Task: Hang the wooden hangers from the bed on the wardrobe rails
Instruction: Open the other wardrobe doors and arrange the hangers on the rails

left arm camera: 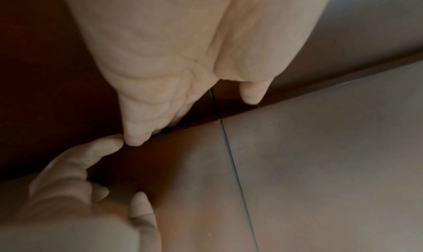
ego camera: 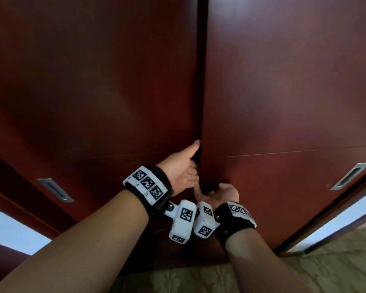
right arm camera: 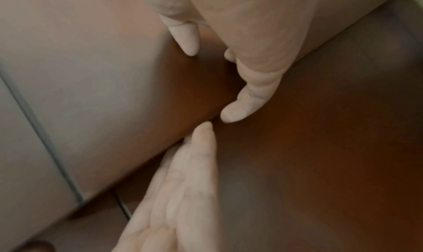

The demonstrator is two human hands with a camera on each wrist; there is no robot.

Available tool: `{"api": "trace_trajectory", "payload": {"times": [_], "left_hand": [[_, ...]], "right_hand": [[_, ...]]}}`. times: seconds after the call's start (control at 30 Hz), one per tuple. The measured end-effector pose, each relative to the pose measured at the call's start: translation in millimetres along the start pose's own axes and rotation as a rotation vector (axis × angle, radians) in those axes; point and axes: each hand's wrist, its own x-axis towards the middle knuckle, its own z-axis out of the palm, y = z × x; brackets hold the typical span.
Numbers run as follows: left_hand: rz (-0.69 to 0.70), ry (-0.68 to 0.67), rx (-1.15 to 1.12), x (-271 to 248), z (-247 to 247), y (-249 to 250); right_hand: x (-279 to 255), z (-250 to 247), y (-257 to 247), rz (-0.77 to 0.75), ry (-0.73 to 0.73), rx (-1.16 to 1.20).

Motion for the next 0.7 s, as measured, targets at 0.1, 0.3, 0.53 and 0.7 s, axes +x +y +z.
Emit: {"api": "trace_trajectory", "payload": {"times": [0.1, 0.3, 0.53, 0.7], "left_hand": [[-0.005, 0.032, -0.021, 8, 13, 5], [0.007, 0.027, -0.087, 8, 4, -3], [0.073, 0.208, -0.236, -4, -55, -39], [0.068, 0.487, -0.338, -37, -152, -77]], "right_hand": [[-4, -3, -11, 0.037, -0.049, 0.026], [0, -2, -11, 0.065, -0.052, -0.019], [9, -18, 23, 0.051, -0.133, -0.342], [11, 1, 85, 0.088, -0.139, -0.602]]}}
